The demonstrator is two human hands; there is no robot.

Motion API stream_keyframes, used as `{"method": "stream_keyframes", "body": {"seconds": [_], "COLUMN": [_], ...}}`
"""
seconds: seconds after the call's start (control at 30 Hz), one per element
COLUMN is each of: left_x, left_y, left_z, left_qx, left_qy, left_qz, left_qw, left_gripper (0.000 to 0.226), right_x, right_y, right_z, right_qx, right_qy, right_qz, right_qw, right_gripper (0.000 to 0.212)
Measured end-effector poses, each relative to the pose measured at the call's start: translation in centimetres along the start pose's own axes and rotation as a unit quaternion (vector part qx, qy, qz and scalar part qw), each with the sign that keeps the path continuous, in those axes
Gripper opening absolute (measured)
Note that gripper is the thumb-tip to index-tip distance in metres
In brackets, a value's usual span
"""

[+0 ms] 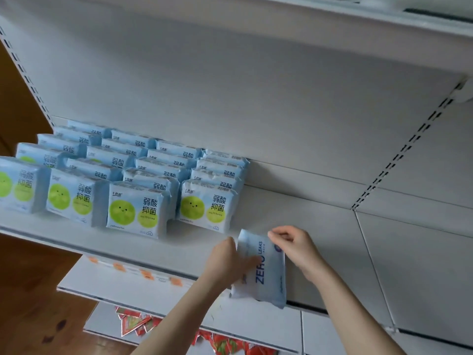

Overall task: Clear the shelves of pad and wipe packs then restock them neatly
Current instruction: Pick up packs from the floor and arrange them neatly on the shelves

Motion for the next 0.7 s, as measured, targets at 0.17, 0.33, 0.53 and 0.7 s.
{"method": "stream_keyframes", "body": {"seconds": [0.17,0.33,0.53,0.7], "left_x": [-0.5,2.0,5.5,7.0], "left_y": [1.3,1.0,1.4,1.7], "left_z": [0.4,1.1,1.8,0.5], "left_qx": [0.033,0.047,0.019,-0.033], "left_qy": [0.365,0.505,0.564,0.509], "left_qz": [-0.096,-0.009,0.001,0.109], "left_qw": [0.925,0.862,0.826,0.853], "left_gripper": [0.043,0.021,0.037,0.040], "right_x": [1.2,1.4,-2.0,-0.9], "right_y": [1.5,4.1,5.1,4.4], "right_z": [-1.9,-4.7,-6.2,-7.5], "right_qx": [0.053,0.264,0.362,0.252], "right_qy": [-0.119,0.027,0.096,-0.192], "right_qz": [-0.007,0.019,-0.031,0.026], "right_qw": [0.992,0.964,0.927,0.948], "right_gripper": [0.009,0.044,0.070,0.036]}}
Point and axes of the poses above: each hand's wrist, its own y-axis away from the middle knuckle, its own x-axis out of the back of the hand, z = x × y, the point moved 4 cm from there along -y, towards the middle knuckle, and after that the axes turned 6 degrees about y, right-handed, at the moved point
